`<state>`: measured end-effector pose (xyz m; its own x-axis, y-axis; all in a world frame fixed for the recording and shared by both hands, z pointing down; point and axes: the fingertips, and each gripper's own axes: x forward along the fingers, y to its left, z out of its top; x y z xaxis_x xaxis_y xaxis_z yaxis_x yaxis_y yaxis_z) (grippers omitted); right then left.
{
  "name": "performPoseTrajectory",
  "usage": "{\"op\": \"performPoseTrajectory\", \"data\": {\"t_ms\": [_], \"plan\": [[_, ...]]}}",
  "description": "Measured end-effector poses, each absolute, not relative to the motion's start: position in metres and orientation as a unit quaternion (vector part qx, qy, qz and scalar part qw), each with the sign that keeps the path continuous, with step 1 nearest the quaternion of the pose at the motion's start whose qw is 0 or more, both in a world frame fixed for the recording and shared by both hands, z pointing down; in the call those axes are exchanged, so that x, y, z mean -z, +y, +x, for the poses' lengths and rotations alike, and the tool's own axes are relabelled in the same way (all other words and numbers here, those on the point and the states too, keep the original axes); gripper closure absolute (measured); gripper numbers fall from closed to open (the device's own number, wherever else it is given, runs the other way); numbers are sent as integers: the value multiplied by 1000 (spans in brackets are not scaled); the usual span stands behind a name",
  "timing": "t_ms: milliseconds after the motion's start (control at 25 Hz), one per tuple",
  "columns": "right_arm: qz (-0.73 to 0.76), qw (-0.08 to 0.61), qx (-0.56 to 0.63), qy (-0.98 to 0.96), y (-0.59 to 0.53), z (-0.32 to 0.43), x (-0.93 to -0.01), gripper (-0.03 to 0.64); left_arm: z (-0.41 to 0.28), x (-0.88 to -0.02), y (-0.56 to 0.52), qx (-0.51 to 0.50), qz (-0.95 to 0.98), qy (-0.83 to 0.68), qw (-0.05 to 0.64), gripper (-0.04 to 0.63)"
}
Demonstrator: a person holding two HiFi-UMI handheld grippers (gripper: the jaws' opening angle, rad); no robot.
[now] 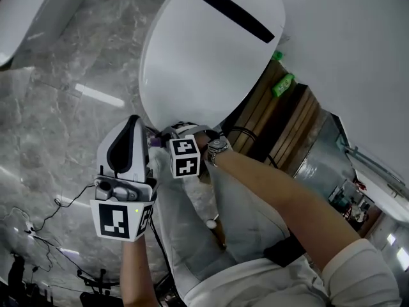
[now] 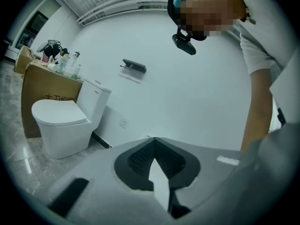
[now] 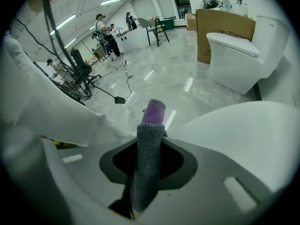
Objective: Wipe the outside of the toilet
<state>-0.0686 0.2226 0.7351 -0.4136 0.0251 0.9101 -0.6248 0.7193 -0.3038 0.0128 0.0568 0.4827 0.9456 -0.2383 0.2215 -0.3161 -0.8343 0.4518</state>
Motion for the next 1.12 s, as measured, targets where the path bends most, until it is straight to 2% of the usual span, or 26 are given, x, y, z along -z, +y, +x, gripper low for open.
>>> {"op": "performPoseTrajectory", "data": {"t_ms": [240, 640, 880, 1120], "plan": [[252, 462, -375, -763, 233, 26, -721, 525, 65, -483, 60, -89, 958, -127, 240, 591], [471, 405, -435, -652, 244, 314, -679, 525, 206, -448, 95, -77, 965, -98, 232, 591], [536, 414, -424, -602, 265, 464, -661, 525, 294, -438, 127, -73, 964, -87, 241, 591], [571, 432, -416, -561, 267, 566, -671, 525, 353, -438, 154, -83, 966, -57, 239, 591]]}}
